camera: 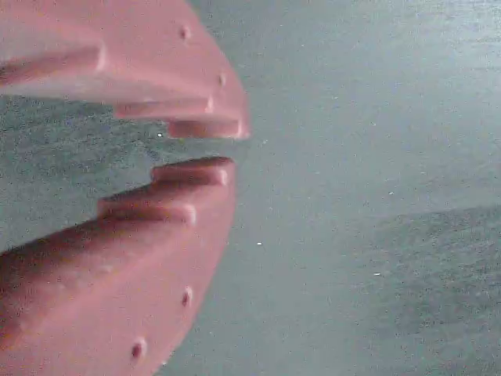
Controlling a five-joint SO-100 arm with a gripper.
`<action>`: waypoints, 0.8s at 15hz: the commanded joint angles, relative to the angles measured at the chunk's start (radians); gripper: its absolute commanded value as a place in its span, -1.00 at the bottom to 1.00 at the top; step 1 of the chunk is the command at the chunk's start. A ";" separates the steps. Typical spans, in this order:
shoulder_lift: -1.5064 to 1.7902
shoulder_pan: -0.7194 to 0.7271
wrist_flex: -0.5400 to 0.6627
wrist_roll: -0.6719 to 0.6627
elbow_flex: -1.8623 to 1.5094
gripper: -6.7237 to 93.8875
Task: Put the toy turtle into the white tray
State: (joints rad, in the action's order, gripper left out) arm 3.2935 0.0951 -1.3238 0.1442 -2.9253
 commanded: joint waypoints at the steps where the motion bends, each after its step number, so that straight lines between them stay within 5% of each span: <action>1: 0.025 0.041 -0.005 -0.003 0.026 -0.87; 8: -0.525 0.057 0.204 -0.252 0.350 -0.87; 12: -0.916 0.075 0.186 -0.235 0.719 -0.87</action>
State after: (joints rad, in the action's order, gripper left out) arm 2.5203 0.1519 -1.1259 -0.0874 -2.4145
